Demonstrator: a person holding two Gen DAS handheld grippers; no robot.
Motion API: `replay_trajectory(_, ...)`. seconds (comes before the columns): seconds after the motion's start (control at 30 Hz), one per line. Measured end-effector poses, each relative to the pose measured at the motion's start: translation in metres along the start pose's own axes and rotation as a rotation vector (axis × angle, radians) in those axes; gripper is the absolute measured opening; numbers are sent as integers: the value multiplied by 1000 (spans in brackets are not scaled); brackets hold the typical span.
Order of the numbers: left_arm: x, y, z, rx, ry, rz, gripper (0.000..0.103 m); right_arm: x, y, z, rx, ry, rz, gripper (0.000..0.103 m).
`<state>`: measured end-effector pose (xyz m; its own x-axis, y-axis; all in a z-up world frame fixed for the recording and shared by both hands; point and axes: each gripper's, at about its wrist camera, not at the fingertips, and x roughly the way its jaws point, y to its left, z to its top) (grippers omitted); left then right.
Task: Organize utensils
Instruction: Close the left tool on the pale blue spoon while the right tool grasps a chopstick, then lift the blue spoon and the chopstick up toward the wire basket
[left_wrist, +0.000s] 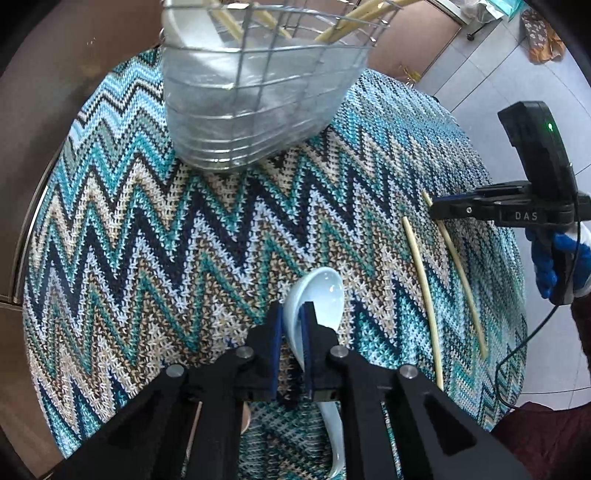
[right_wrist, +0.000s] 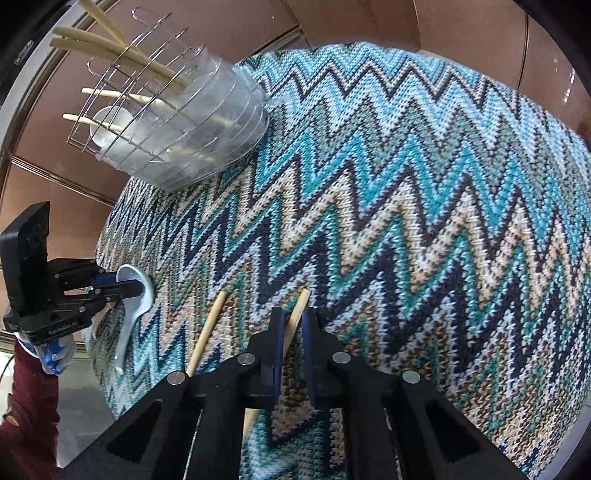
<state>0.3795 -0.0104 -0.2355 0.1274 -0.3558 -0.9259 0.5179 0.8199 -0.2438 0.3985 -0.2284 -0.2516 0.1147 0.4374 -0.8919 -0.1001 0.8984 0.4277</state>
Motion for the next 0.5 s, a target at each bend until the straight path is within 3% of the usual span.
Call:
replay_trajectory(0.2,-10,-19,-7,-42,-75,25,7,-11,9,-19,3,-35,72,6)
replay_trajectory(0.5,-79,-31,-43,-127,-296,63,7,-62,51,-66,-104,-202,92,6)
